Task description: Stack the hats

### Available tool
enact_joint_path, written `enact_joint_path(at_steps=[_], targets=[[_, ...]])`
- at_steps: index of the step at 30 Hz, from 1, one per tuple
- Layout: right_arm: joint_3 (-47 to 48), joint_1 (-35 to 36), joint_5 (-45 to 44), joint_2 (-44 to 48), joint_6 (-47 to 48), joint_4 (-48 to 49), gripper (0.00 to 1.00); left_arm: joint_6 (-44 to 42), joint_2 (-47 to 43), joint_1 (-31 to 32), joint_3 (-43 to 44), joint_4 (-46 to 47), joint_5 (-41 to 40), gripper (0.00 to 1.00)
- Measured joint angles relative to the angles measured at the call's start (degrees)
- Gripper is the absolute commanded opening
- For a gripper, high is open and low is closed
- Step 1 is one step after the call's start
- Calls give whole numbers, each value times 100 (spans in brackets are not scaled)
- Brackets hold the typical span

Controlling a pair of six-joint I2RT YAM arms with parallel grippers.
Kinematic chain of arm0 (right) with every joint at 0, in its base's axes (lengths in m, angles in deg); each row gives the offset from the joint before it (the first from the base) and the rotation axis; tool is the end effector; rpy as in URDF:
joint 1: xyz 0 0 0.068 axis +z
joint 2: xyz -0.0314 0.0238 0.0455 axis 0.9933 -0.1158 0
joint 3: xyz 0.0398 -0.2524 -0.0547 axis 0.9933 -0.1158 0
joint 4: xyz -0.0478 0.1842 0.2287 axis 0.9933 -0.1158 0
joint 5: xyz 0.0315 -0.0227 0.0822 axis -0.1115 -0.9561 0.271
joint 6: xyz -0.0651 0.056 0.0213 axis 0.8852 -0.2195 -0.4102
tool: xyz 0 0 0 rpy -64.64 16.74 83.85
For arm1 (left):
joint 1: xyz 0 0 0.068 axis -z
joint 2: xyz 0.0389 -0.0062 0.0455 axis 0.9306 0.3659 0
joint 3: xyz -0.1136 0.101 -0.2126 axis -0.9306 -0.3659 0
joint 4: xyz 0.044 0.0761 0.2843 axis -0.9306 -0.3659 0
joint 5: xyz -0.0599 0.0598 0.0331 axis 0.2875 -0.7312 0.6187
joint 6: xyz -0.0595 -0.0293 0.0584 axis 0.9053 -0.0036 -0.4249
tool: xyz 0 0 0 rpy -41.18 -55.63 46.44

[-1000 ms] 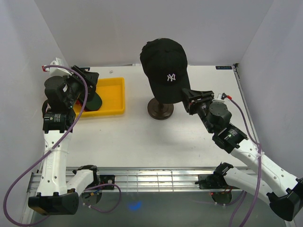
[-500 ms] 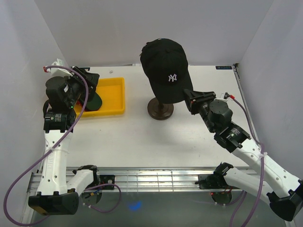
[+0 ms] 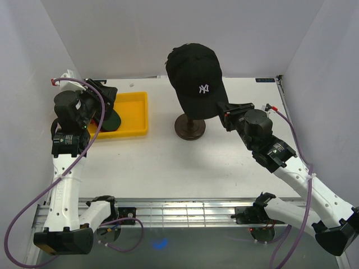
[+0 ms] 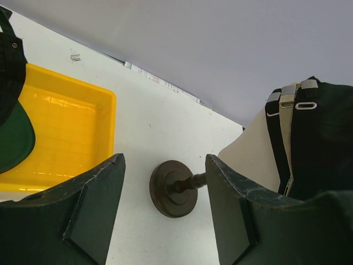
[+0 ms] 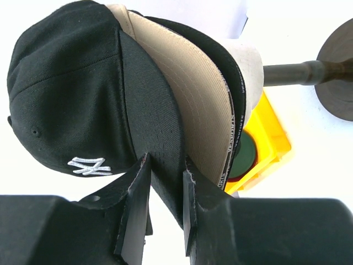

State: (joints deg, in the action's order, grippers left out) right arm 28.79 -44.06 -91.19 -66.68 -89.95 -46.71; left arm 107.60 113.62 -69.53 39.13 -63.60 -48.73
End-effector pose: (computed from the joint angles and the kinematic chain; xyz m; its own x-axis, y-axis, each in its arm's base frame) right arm 0.2504 0.1597 0.3634 -0.2258 0.9723 -0.0613 0.1429 0.0953 0.9851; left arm 0.2885 -0.0066 0.4257 -0.2145 -0.5916 -0.7772 0.0019 0.7954 -0.6060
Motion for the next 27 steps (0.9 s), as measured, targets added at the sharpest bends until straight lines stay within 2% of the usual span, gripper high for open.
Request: enact_joint_path(at_steps=[6, 9, 21, 27], targets=[[0, -127, 157, -70, 2, 61, 12, -11, 0, 0, 0, 0, -24, 70], [0, -144, 179, -70, 28, 61, 22, -24, 0, 0, 0, 0, -24, 70], [2, -234, 214, -48, 376, -179, 48, -26, -4, 0, -52, -4, -33, 70], [-59, -350, -68, 11, 688, -841, 50, -31, -11, 0, -52, -7, -46, 70]])
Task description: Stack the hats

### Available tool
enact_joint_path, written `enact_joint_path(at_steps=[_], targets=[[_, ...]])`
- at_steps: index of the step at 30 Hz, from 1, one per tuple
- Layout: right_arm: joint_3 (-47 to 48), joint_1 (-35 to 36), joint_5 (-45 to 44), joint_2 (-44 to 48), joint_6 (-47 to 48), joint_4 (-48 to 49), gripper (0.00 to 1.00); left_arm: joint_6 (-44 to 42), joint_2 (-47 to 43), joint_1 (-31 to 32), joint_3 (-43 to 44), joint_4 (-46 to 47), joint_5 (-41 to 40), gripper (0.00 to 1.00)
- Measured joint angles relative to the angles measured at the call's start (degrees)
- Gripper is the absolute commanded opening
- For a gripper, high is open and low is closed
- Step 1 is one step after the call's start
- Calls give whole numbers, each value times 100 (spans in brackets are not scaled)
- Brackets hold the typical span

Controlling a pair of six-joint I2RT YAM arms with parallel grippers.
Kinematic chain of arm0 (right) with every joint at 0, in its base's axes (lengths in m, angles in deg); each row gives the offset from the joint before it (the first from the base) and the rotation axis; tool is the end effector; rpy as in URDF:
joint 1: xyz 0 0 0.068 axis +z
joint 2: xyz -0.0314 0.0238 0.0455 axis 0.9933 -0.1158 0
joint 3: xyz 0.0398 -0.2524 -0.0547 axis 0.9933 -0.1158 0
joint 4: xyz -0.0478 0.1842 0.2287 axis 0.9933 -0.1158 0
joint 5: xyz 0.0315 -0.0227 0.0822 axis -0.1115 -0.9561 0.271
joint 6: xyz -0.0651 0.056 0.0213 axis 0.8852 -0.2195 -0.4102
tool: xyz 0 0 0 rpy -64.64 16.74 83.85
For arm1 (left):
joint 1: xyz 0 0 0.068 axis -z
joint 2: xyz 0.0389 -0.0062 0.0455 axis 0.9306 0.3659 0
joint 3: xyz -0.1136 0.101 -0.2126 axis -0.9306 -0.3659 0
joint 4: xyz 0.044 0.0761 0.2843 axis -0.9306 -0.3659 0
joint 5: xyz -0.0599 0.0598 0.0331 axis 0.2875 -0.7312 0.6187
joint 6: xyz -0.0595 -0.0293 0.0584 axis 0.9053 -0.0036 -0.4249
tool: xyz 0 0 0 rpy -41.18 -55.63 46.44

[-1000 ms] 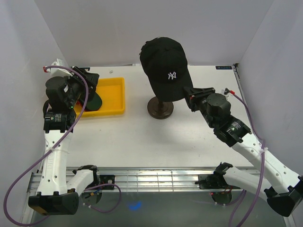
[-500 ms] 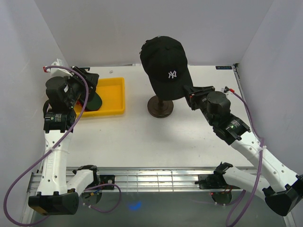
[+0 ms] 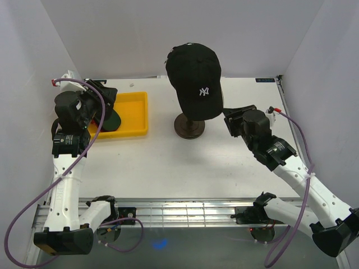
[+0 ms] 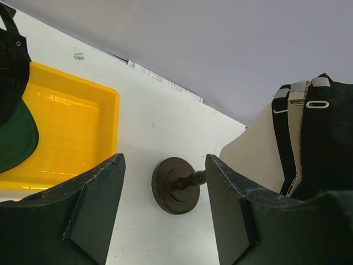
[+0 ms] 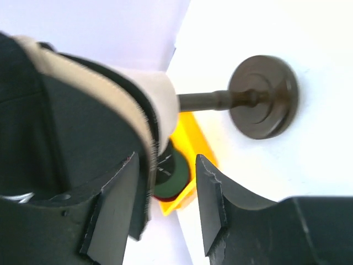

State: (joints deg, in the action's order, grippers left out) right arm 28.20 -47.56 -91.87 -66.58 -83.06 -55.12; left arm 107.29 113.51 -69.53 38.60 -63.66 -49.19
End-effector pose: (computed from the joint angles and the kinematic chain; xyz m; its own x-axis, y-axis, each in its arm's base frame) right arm 0.2554 0.1400 0.3392 -0.1980 0.9491 -0.2449 0.2482 0.2902 0.9242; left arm 0.2888 -0.0059 0.4222 -0.2164 -0.5880 -0.7794 -0.0083 0.7994 -0.6008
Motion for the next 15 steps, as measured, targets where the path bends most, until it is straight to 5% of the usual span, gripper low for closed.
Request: enact_joint_path(at_steps=[15], targets=[[-136, -13, -87, -81, 514, -925, 59, -59, 0, 0, -9, 0, -35, 72]])
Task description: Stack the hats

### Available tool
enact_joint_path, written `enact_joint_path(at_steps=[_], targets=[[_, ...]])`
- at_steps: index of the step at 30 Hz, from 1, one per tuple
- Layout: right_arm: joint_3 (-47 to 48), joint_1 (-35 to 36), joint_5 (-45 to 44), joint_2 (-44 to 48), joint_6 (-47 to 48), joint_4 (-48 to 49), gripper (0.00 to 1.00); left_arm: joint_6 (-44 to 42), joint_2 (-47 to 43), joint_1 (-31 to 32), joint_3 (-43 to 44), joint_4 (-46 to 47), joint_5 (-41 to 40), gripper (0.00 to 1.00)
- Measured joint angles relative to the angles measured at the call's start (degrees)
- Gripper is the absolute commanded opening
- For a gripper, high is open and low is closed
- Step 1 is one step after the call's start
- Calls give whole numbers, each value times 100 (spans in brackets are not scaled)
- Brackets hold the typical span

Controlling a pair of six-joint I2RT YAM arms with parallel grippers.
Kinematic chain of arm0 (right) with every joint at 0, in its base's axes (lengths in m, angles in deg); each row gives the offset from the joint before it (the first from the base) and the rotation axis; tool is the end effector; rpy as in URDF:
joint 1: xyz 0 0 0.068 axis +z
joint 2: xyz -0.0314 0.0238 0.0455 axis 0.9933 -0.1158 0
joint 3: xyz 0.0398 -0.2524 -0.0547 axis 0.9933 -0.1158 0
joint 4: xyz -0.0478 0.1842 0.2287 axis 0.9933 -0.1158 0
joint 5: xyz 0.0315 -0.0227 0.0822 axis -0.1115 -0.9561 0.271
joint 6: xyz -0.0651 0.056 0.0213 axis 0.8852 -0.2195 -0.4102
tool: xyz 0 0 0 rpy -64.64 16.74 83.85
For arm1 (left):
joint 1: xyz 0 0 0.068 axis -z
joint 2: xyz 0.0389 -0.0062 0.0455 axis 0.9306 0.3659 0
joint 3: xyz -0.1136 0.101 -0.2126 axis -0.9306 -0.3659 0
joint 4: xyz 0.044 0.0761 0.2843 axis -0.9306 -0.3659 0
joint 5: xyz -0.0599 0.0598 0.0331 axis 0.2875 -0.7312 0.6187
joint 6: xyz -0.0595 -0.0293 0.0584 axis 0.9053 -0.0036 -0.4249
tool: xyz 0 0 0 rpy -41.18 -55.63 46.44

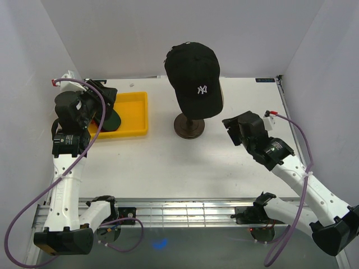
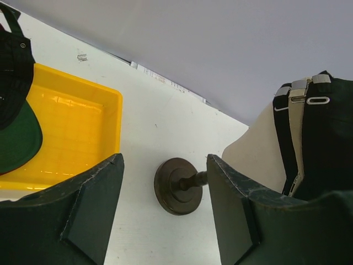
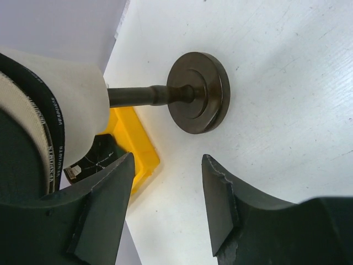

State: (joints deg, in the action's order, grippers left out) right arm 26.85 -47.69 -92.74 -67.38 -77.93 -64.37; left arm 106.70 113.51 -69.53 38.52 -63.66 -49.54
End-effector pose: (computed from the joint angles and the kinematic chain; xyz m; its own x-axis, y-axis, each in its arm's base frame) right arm 0.2504 0.1344 0.3050 -0.2622 0.8791 -0.3979 0.3708 0.4725 0.7995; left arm 0.2890 -0.0055 0.4216 -0.2141 -0.5802 -0.7858 -0.0117 0.8060 -0.5918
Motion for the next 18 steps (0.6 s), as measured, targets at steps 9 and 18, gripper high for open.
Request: enact_joint_path(at_steps=[9, 18], targets=[[-46, 2, -20, 807, 632, 11, 67, -85, 184, 0, -76, -83, -837, 74], [-1117, 0, 940, 1360, 2282, 643, 66, -417, 1176, 0, -280, -267, -2162, 75]])
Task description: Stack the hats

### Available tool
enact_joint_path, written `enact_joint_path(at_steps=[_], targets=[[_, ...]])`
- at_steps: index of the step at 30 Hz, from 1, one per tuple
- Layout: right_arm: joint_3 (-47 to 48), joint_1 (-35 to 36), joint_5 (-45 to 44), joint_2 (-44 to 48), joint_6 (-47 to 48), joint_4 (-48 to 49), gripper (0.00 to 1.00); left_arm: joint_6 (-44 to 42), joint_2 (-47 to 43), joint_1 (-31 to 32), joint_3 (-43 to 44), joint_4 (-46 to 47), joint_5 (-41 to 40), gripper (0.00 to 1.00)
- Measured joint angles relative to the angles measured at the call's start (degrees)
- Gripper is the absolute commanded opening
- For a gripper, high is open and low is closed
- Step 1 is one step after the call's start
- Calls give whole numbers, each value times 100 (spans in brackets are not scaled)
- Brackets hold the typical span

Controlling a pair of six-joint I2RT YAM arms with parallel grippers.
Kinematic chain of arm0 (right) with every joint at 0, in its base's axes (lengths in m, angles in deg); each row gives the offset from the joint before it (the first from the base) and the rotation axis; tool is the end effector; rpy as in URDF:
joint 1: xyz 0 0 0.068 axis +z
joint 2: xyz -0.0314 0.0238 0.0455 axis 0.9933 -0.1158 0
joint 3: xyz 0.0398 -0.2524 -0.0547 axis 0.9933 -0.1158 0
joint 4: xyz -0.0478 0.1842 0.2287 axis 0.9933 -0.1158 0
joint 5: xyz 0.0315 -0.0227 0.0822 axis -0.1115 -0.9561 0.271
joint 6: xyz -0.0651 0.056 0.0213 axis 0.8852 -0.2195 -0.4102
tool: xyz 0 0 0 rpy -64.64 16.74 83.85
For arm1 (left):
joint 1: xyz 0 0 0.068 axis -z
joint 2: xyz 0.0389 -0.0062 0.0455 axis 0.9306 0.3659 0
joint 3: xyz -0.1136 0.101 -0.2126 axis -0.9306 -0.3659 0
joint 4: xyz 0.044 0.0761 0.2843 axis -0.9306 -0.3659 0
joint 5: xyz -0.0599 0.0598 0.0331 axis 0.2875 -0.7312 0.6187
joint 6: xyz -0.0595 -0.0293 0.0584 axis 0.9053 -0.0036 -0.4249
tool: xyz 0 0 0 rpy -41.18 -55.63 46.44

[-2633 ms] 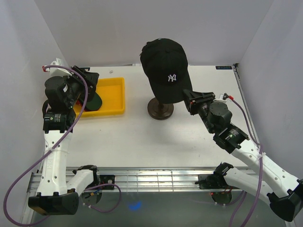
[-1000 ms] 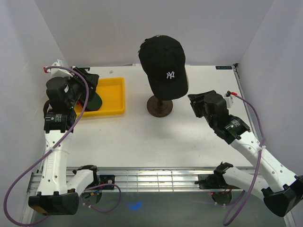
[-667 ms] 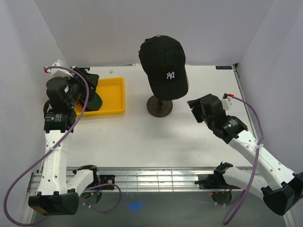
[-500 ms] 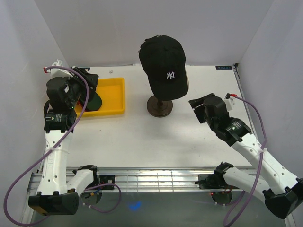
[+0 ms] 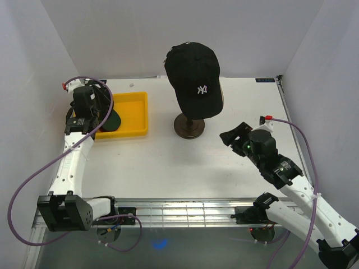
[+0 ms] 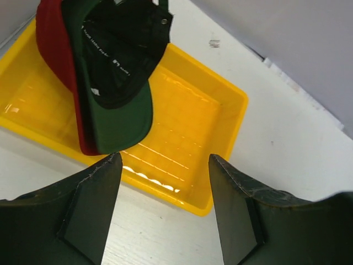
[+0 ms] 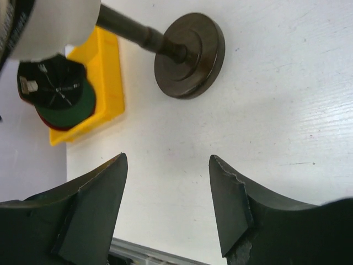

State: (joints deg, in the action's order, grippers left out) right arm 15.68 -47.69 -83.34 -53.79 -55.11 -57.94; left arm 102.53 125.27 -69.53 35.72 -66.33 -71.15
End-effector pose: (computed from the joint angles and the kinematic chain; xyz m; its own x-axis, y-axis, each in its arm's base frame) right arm 0.2170 0.1250 0.2950 -0.4272 0.6634 -0.6143 0.0768 0.7037 0.7064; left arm 0.3413 0.0249 0.3341 -0.2767 -0.5106 -0.8141 -0.4376 0.8212 -0.3663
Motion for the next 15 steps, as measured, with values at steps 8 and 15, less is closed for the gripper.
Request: enact_joint_path(at_steps=[8, 15], targets=[[-793, 2, 874, 267, 1115, 570, 65, -269, 1244, -173, 289, 26, -577, 74], [-955, 2, 1309, 17, 1519, 962, 64, -435, 2162, -382, 699, 48, -846, 73]])
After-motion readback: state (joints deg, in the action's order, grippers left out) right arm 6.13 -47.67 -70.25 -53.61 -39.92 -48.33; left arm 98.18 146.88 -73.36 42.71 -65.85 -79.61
